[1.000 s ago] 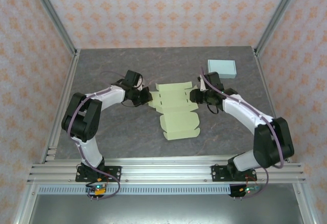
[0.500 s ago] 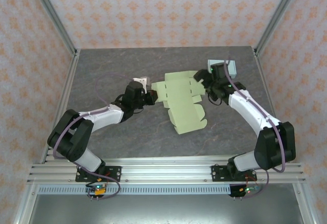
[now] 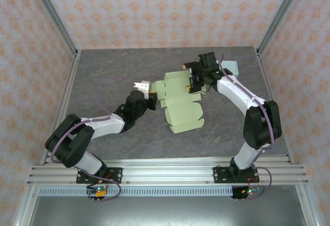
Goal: Fold the paper box
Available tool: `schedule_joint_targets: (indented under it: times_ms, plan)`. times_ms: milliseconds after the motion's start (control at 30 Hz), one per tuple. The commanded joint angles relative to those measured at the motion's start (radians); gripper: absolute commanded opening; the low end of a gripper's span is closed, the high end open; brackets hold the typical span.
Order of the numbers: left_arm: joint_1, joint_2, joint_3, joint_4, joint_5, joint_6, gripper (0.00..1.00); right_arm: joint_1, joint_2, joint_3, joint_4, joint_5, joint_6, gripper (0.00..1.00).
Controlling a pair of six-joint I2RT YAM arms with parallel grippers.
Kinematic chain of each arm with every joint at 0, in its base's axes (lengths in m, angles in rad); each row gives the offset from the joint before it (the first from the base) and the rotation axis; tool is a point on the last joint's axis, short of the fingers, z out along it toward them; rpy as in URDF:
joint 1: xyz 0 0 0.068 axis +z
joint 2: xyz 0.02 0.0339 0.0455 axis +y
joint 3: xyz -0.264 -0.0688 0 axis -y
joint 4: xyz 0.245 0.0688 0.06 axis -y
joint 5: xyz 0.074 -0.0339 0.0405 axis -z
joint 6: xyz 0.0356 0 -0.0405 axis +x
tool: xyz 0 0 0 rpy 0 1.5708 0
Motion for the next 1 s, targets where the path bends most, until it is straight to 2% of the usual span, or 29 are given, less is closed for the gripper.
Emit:
schedule_joint_targets:
  times_ms: [0, 267, 333, 400, 500, 567, 633, 833, 900, 967]
  plan:
    - [-0.011, -0.016, -0.026, 0.083, -0.073, 0.037, 0.0, 0.004, 0.024, 0.041, -0.056, 0.014, 0.074, 0.9]
    - [-0.038, -0.006, -0.025, 0.102, -0.096, 0.085, 0.0, 0.014, 0.091, 0.115, -0.077, -0.011, 0.084, 0.91]
    - [-0.038, -0.003, -0.023, 0.103, -0.103, 0.087, 0.0, 0.014, 0.106, 0.131, -0.088, -0.011, 0.079, 0.86]
    - [-0.038, 0.0, -0.02, 0.102, -0.108, 0.088, 0.0, 0.014, 0.125, 0.142, -0.082, -0.022, 0.071, 0.73]
    - [-0.038, 0.009, 0.002, 0.064, -0.114, 0.071, 0.0, 0.017, 0.129, 0.14, -0.077, -0.018, 0.063, 0.45]
    - [-0.038, 0.029, 0.024, 0.026, -0.135, 0.046, 0.0, 0.02, 0.128, 0.143, -0.094, -0.018, 0.048, 0.36]
    - [-0.035, 0.058, 0.043, -0.004, -0.159, 0.012, 0.0, 0.019, 0.128, 0.147, -0.098, -0.018, 0.016, 0.32]
    - [0.012, 0.103, 0.049, 0.004, -0.108, -0.068, 0.22, 0.021, 0.139, 0.086, 0.043, -0.021, -0.113, 0.21]
    - [0.036, 0.083, 0.038, 0.004, -0.074, -0.076, 0.42, 0.023, 0.139, 0.022, 0.17, -0.043, -0.134, 0.13]
    - [0.06, 0.054, 0.023, 0.001, -0.035, -0.074, 0.6, 0.024, 0.122, -0.054, 0.331, -0.047, -0.135, 0.09]
